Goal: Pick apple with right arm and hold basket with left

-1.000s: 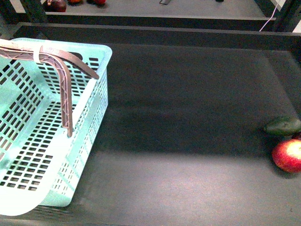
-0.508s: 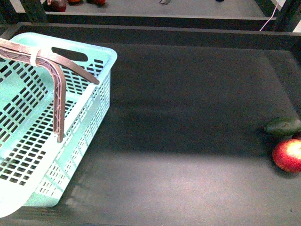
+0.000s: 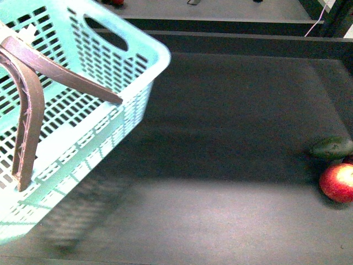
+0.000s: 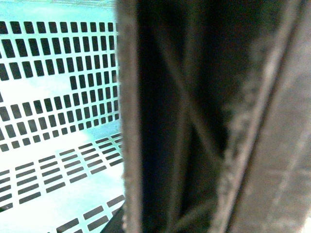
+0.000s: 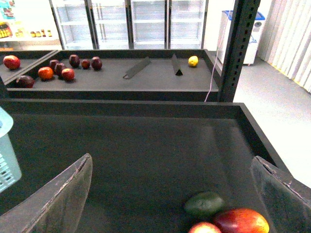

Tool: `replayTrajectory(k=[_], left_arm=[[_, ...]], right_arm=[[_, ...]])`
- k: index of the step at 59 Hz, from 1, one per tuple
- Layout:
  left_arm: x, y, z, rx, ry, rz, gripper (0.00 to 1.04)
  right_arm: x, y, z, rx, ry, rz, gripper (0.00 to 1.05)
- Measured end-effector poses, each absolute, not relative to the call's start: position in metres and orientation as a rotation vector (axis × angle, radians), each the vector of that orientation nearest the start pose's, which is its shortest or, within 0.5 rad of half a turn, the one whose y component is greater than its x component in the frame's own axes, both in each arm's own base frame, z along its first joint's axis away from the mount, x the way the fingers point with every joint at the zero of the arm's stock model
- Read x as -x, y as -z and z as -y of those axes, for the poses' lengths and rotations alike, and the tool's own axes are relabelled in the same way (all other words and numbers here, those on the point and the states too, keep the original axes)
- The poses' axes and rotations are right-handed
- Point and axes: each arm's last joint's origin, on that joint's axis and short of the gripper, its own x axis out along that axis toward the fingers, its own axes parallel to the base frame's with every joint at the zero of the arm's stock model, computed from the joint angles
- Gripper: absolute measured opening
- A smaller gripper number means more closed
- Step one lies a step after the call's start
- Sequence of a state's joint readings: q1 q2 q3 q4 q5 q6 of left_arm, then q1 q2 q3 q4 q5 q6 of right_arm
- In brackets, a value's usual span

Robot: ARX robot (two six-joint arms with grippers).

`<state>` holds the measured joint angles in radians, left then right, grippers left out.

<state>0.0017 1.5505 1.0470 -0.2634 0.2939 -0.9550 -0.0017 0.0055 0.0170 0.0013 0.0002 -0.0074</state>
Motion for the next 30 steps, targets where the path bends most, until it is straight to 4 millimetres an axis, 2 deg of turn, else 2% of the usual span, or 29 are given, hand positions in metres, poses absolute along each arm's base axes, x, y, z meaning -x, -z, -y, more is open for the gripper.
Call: replayTrajectory(k=[10,17,22,30], left_arm=[[-0.294,-0.269,0.062,0.933,0.105,-0.902,0.15],[-0.282,-0.276,0.085,0.891,0.165,-0.925,0.15],[-0.269,-0.280,0.111,0.848,0.217,-0.954,0.15],[-0.257,-0.288,0.140,0.800,0.272,-0.970,0.15]], right_arm=[[-0.097,-0.169,0.000,0.007,0.002,0.013,0.96],[-0.097,-0.169,0.000,0.007,0.002,0.013,0.96],[-0.097,-0.169,0.000,0.007,0.002,0.013,0.96],[-0.097,-0.169,0.000,0.007,0.002,0.013,0.96]])
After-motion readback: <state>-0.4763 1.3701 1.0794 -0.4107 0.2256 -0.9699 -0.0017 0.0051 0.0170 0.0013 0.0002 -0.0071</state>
